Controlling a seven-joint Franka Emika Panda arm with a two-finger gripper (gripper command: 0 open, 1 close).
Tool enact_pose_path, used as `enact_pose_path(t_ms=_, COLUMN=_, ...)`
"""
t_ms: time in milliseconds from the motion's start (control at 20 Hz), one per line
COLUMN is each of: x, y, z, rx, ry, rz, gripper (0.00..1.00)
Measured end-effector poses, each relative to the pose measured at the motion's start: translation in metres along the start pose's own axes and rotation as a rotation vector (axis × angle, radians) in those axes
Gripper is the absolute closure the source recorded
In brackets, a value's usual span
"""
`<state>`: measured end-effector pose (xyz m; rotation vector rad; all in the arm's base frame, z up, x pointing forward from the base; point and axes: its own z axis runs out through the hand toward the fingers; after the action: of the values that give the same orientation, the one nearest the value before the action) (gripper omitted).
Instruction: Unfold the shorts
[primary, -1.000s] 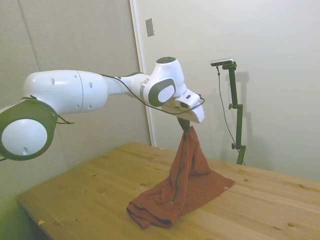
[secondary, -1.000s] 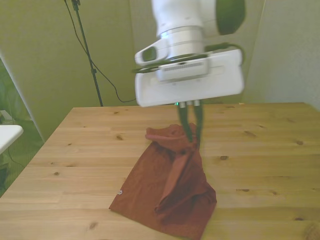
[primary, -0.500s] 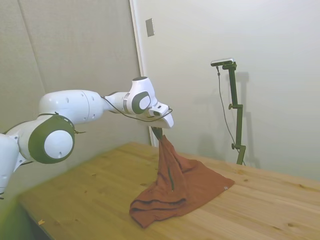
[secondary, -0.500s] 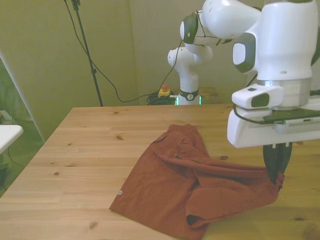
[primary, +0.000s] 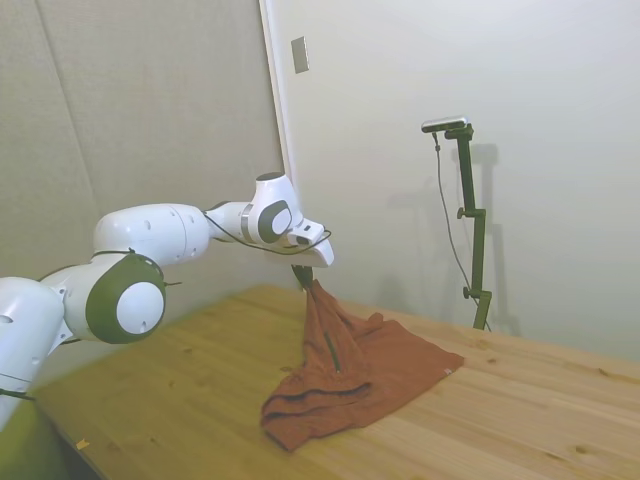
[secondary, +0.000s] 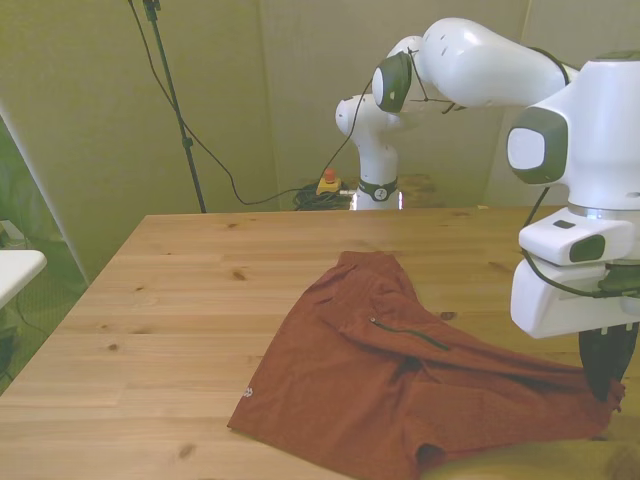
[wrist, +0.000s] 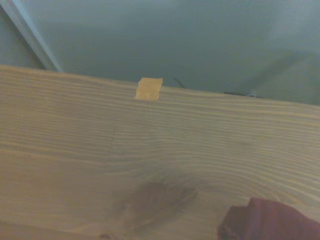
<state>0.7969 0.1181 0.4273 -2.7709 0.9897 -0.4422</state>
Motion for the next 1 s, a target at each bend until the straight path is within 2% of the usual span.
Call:
enact_pose_path(t_ms=150, x=0.0, y=0.002, z=0.006, rx=-0.019, ry=-0.016, rz=0.001, gripper=0.0)
enact_pose_path(t_ms=650, x=0.009, y=0.013, z=-0.002, rx=-0.056, ry=-0.041, rz=0.016, gripper=0.0)
enact_pose_path(t_ms=800, x=0.019, y=0.019, z=-0.018, rx=-0.06, ry=-0.032, rz=0.028, gripper=0.0)
enact_pose_path(t_ms=1000, x=0.034, y=0.036, z=-0.057, rx=-0.066, ry=-0.019, rz=0.041, gripper=0.0)
